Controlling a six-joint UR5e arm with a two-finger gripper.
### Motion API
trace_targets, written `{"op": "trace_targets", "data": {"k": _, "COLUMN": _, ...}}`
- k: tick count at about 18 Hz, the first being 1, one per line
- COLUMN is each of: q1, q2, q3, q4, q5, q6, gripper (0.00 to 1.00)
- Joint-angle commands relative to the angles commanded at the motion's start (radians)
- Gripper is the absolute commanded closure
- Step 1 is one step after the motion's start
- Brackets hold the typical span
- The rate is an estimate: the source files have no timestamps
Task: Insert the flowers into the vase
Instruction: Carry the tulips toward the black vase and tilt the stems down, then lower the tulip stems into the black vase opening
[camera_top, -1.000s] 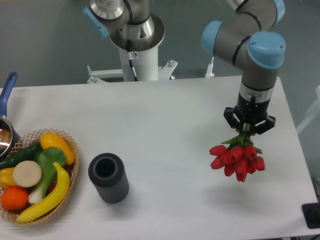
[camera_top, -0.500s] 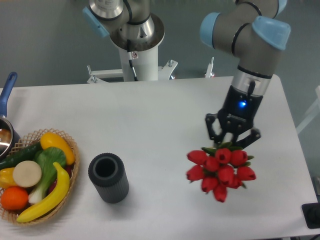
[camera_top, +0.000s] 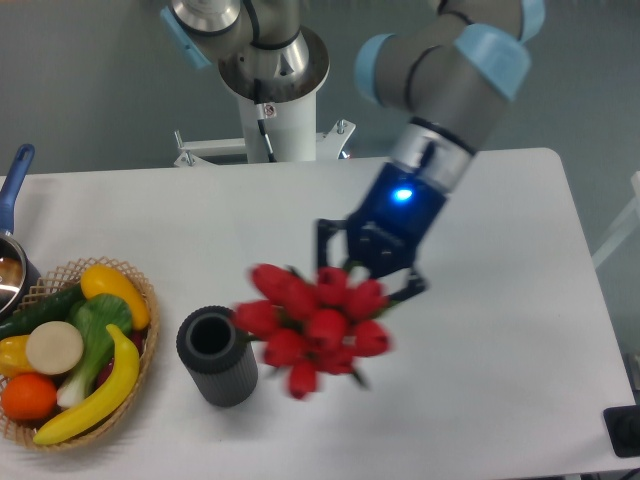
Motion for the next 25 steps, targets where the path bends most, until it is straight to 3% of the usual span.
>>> {"op": "trace_targets", "data": {"k": 4, "q1": -0.008, "q2": -0.006, "q3": 0.002, "q4": 0.063, "q5": -0.129, "q6": 0.009, "gripper": 1.0}}
{"op": "trace_targets", "data": {"k": 10, "q1": -0.011, "q2": -0.006, "q3": -0.015, "q4": 0.065, "q5": -0.187, "q6": 0.041, "gripper": 1.0}}
{"op": "trace_targets", "data": {"k": 18, "q1": -0.022, "q2": 0.002, "q3": -0.133, "q4": 0.066, "q5": -0.282, "q6": 0.138, "gripper": 1.0}}
{"op": "trace_targets", "data": {"k": 25, "q1": -0.028, "q2": -0.02, "q3": -0.169, "q4": 0.066, "q5": -0.284, "q6": 0.207, "gripper": 1.0}}
